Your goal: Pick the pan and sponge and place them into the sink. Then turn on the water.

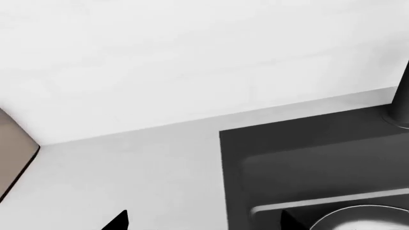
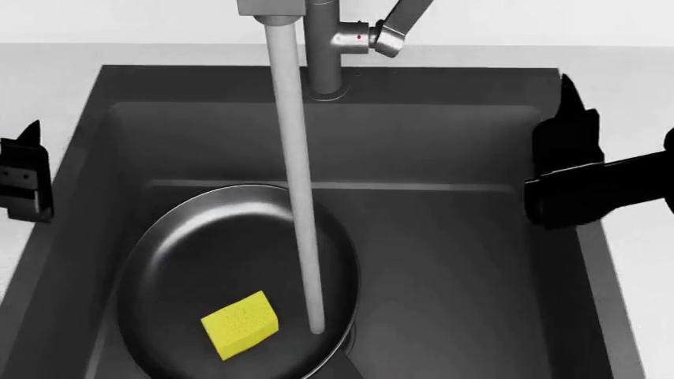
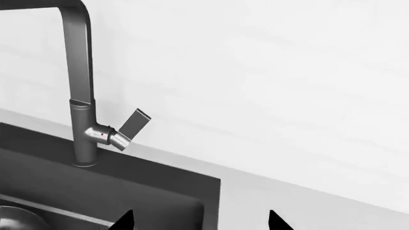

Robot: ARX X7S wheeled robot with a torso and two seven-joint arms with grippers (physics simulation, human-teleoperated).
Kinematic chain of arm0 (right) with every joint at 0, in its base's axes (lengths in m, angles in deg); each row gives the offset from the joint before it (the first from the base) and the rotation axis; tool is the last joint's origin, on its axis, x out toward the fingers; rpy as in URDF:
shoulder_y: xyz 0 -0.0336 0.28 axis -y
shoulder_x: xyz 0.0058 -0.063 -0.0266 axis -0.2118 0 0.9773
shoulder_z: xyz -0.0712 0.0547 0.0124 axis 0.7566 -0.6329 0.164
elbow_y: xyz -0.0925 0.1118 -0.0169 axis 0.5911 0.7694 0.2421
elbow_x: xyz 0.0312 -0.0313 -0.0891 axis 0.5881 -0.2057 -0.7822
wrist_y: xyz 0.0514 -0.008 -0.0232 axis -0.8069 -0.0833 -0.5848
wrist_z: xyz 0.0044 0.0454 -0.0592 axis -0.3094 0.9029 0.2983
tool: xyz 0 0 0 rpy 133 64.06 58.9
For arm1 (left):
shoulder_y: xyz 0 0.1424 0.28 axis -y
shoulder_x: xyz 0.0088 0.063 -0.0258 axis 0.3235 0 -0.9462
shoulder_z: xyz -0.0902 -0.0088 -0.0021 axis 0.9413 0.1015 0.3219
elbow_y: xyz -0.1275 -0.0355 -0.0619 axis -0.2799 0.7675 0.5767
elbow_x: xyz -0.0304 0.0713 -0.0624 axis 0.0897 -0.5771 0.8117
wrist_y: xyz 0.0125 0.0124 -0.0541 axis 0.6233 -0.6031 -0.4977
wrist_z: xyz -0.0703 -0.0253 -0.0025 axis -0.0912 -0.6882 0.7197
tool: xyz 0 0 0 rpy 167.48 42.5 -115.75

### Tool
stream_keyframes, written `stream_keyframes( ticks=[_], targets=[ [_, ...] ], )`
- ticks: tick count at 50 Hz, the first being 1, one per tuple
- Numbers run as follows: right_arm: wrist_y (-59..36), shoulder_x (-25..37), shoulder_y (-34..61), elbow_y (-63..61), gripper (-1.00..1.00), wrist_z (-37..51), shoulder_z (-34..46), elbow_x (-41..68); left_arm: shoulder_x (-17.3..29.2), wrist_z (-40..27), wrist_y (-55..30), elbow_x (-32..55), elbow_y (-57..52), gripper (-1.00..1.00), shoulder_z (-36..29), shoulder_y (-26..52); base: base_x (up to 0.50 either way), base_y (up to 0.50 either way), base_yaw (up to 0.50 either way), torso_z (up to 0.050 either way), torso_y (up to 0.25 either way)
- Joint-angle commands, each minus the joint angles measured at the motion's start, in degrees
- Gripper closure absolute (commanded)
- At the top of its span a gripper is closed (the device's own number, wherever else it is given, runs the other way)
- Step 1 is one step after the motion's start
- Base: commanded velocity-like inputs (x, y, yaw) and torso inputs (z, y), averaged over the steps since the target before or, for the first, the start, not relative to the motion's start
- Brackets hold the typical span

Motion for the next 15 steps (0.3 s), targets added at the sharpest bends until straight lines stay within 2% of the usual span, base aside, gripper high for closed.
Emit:
stream_keyframes(
  ticks=[1, 15],
  targets=[
    [0.5, 7.0, 1.1, 1.1, -1.0, 9.8, -1.1, 14.0, 2.6, -1.9, -1.9, 5.7, -1.9, -1.0, 2.9, 1.5, 0.0, 0.0, 0.0, 0.0, 0.0],
    [4.9, 21.6, 1.9, 2.1, -1.0, 19.6, -0.1, 33.1, 8.0, -5.7, -3.5, 12.6, -5.5, -1.0, 5.6, 1.0, 0.0, 0.0, 0.0, 0.0, 0.0]
  ],
)
